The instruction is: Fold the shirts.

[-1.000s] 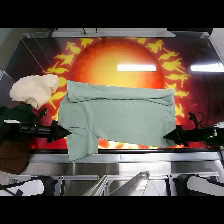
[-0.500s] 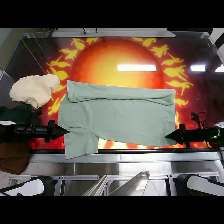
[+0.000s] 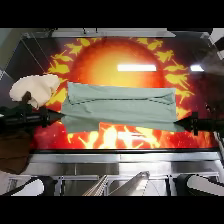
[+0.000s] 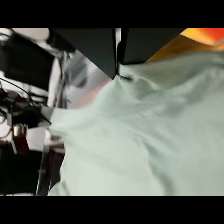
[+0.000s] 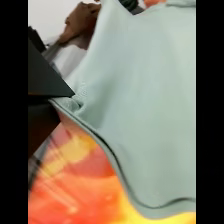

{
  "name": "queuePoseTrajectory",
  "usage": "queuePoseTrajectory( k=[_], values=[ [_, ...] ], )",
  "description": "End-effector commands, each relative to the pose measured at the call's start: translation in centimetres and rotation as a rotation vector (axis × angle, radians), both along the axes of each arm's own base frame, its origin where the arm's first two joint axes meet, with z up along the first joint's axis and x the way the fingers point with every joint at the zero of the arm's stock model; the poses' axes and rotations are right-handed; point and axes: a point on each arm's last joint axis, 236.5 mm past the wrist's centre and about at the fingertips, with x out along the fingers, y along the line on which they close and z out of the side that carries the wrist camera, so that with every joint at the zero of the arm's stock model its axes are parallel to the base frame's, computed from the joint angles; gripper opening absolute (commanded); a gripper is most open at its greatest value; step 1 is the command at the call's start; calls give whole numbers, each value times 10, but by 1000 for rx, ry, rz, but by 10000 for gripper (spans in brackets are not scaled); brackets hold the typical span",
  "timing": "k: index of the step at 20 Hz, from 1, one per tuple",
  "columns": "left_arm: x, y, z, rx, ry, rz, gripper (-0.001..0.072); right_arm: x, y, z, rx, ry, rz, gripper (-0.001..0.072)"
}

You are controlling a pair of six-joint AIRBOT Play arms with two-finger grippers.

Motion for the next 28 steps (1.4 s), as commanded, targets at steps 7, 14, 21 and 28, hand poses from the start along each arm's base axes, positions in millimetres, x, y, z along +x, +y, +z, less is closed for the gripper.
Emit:
queuePoseTrajectory(
  k=[7,14,21,28],
  values=[
    [135,0,36,316,-257,-9,19,157,-25,24,-235,-274,22,17],
    [198,2,-30,272,-149,-29,18,198,-33,-23,-285,-265,14,18],
    [229,-22,-46,252,-157,-96,17,192,-40,-51,-326,-226,42,18],
    [227,-24,-17,267,-176,-210,702,180,-45,-13,-275,-258,116,523]
  ],
)
